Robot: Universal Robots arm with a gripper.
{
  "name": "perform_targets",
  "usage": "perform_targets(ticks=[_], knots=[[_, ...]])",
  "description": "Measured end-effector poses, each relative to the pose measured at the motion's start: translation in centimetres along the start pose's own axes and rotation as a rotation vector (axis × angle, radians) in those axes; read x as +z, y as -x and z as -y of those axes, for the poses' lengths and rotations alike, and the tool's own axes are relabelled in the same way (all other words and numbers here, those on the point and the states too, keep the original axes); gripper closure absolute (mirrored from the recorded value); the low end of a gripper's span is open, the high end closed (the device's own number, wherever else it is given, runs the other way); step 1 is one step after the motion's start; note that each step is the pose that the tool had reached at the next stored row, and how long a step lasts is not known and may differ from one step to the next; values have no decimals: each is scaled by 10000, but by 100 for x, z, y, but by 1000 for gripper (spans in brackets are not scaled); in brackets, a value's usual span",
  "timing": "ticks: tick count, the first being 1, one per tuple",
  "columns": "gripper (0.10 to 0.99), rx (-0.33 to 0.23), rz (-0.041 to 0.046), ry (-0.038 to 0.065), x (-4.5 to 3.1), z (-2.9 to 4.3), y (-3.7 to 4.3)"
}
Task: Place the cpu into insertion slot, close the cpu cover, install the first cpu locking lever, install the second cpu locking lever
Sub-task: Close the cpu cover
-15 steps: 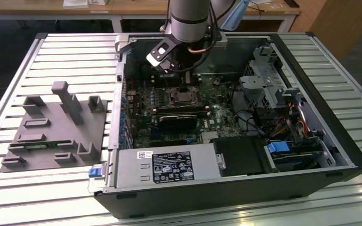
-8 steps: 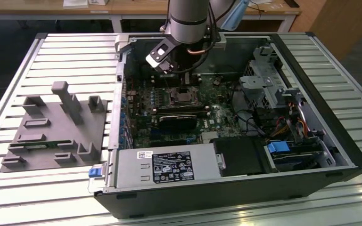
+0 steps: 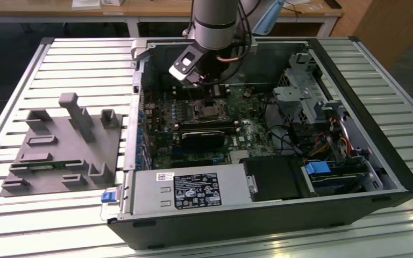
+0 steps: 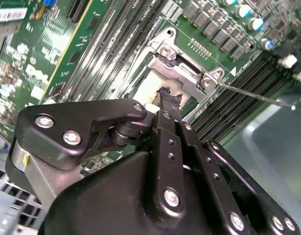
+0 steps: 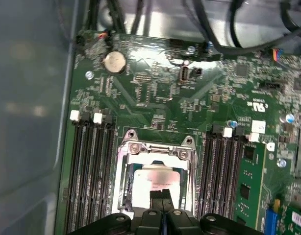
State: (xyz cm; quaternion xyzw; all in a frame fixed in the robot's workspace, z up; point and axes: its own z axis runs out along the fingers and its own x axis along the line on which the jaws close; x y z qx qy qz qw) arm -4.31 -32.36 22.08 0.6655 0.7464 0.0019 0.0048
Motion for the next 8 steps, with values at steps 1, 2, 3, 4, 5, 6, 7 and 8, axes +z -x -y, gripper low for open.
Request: perform_targets(ticks=[1, 2, 3, 4, 5, 6, 7, 8], knots=[[980, -171, 3, 1, 0, 0, 0], [980, -353, 7, 2, 1, 0, 0], [980, -525, 9, 1, 1, 0, 0], [980, -716, 10, 1, 0, 0, 0], [980, -895, 9, 2, 0, 0, 0], [980, -1075, 7, 4, 1, 0, 0], [980, -1259, 6, 5, 1, 0, 0], [980, -1431, 5, 6, 1, 0, 0]])
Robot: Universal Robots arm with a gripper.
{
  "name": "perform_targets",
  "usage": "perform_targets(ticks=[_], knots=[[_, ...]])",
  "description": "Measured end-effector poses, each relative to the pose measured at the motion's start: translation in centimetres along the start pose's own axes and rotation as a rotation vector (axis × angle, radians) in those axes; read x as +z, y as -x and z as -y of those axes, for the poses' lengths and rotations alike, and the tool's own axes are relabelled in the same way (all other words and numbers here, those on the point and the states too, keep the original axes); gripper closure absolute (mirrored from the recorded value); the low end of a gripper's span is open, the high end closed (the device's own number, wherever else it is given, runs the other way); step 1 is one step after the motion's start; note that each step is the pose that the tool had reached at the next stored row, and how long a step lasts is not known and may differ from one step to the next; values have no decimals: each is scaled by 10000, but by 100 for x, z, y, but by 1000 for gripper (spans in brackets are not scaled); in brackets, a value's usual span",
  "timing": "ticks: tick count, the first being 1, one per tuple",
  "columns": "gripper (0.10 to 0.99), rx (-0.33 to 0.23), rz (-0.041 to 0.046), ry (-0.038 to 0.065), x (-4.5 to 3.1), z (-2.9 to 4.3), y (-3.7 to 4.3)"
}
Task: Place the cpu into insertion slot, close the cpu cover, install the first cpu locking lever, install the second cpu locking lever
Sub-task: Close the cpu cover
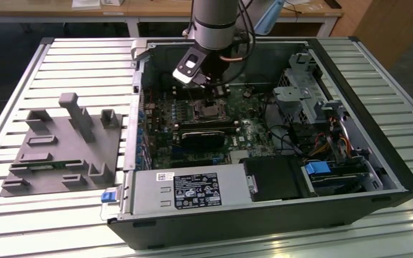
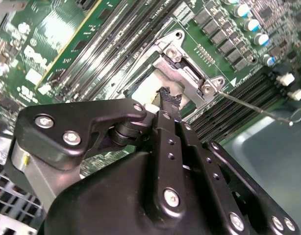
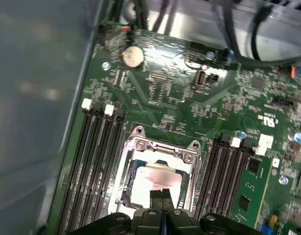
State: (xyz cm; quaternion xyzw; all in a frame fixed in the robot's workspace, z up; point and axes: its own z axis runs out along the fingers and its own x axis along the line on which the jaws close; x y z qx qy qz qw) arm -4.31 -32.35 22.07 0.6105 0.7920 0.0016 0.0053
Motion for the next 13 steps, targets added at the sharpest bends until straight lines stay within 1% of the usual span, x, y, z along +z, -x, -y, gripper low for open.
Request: perform_targets(ticks=[13], knots=[[980, -2203, 1, 9, 0, 0, 0]])
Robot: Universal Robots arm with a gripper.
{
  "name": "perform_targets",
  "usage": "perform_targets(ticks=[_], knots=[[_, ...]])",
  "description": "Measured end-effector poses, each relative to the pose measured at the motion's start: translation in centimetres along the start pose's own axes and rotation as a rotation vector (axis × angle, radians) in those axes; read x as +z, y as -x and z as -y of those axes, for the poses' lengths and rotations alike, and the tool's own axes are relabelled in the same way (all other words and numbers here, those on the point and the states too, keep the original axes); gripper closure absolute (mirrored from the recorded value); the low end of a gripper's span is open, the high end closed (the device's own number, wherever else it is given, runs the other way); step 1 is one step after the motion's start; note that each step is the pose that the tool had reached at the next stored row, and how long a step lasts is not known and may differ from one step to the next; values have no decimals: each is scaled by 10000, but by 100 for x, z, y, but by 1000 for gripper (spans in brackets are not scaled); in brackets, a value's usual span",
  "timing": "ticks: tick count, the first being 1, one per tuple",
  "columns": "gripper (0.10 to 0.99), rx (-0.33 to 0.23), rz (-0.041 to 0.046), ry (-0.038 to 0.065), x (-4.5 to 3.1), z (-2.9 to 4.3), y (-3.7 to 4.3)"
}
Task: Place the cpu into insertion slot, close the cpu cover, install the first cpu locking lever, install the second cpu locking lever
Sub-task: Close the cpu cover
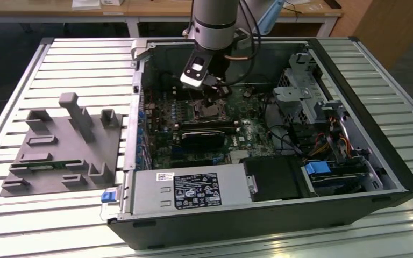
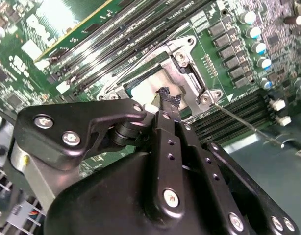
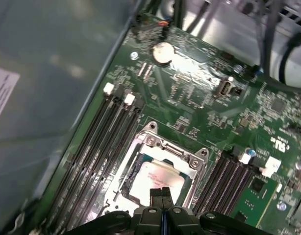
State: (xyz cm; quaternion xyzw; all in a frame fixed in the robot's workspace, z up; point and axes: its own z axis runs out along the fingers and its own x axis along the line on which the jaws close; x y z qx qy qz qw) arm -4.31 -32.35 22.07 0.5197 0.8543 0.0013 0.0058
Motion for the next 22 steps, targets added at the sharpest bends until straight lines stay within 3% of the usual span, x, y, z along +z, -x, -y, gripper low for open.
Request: perform_targets(ticks=[22], knots=[[980, -3723, -29, 32, 5, 0, 0]])
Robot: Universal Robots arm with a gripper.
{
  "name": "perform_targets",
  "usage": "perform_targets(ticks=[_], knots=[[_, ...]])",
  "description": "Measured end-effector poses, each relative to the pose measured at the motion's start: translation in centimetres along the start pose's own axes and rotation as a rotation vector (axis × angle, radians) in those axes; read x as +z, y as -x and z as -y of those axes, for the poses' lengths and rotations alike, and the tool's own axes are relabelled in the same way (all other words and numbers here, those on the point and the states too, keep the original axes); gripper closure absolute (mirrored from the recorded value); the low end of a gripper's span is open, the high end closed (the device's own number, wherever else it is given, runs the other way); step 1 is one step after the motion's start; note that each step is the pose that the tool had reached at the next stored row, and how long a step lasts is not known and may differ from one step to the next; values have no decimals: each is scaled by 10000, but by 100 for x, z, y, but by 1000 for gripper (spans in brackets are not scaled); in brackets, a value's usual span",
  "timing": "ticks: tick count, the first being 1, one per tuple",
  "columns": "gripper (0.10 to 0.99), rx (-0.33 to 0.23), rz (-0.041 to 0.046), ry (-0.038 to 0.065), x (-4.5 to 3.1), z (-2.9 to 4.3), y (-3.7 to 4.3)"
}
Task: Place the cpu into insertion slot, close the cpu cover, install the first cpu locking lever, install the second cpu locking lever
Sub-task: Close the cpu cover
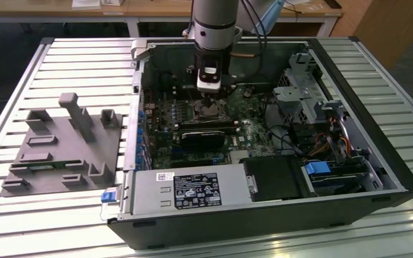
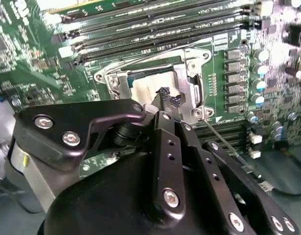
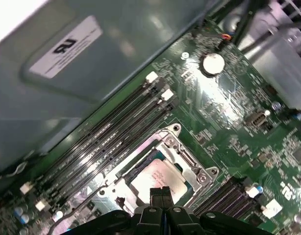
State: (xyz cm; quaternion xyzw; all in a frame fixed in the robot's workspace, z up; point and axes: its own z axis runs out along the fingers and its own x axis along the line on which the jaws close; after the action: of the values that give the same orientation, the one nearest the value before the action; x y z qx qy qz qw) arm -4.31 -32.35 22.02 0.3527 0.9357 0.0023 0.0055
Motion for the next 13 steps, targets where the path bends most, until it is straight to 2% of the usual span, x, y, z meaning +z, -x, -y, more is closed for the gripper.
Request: perform_targets(ticks=[13], knots=[[980, -2352, -19, 21, 15, 0, 0]])
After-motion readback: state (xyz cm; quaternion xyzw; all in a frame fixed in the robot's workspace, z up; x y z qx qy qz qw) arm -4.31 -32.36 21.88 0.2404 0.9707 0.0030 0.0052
